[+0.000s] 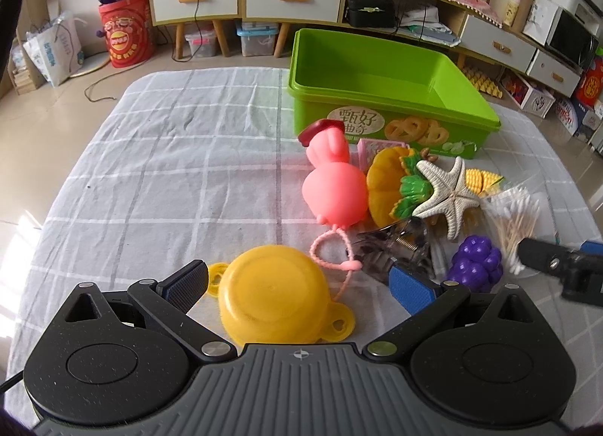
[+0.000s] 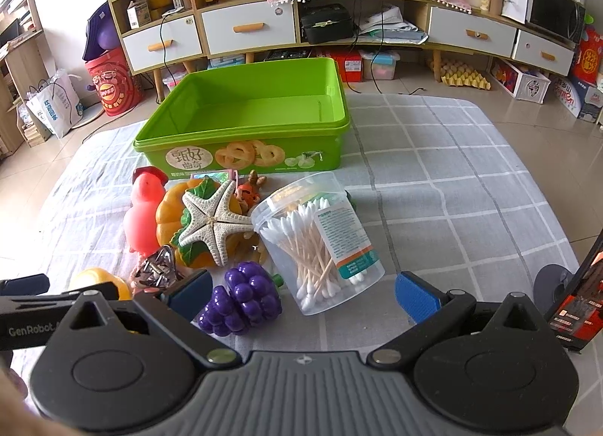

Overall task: Organize rigid objects
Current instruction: 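Grasp the yellow handled cup with the left tool while the right tool approaches the purple grapes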

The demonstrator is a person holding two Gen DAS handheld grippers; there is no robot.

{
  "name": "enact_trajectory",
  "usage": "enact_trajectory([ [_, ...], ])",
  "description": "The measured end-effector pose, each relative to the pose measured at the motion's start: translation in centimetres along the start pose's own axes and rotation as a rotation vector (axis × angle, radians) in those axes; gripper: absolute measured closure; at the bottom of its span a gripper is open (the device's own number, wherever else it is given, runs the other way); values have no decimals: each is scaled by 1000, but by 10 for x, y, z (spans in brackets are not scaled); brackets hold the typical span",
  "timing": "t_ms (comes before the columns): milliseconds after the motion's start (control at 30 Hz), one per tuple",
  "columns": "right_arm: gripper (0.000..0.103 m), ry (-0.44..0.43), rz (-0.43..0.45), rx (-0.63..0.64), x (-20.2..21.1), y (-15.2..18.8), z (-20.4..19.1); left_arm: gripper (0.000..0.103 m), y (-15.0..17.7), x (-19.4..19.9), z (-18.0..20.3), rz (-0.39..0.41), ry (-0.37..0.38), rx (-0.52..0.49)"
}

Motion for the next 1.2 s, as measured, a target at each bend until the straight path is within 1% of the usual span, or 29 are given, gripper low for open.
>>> enact_trajectory([
  [267, 15, -18, 13, -30, -1, 1, 12, 2, 1, 2, -8, 5, -7, -66],
  [367, 15, -42, 10, -51, -3, 1, 16, 2, 1, -1, -10, -18, -9, -90],
  [433, 15, -62, -9, -66, -7, 1, 19, 3, 1, -4, -12, -35, -9, -103],
  [533, 15, -107, -45, -92, -13, 1, 22, 4, -1, -8, -19, -43, 7, -81],
  [667, 15, -178, -70, -140, -17, 1, 23, 4, -1, -14, -27, -64, 30, -51],
  [767, 15, -255, -93, -178, -22, 2, 23, 5, 0, -20, -31, -87, 59, -24],
  [900, 22, -364, -153, -241, -33, 4, 20, 8, 1, -24, -34, -98, 84, 3],
  [967, 25, -402, -177, -274, -40, 6, 20, 11, 1, -26, -35, -95, 89, 9],
  [1100, 35, -447, -209, -343, -52, 8, 24, 15, 1, -28, -32, -89, 98, -1],
  [1200, 40, -467, -220, -386, -58, 10, 27, 18, 1, -30, -30, -88, 103, -8],
])
Point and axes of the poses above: each gripper's, at about its wrist camera, not at the fingertips, and x roughly against the way its jaws point, z to its right, y to its underside, the point moved 5 cm from there along -x, roughly the way its jaws point, and after that the axes turned 12 degrees about -z, right-handed, at the moved point
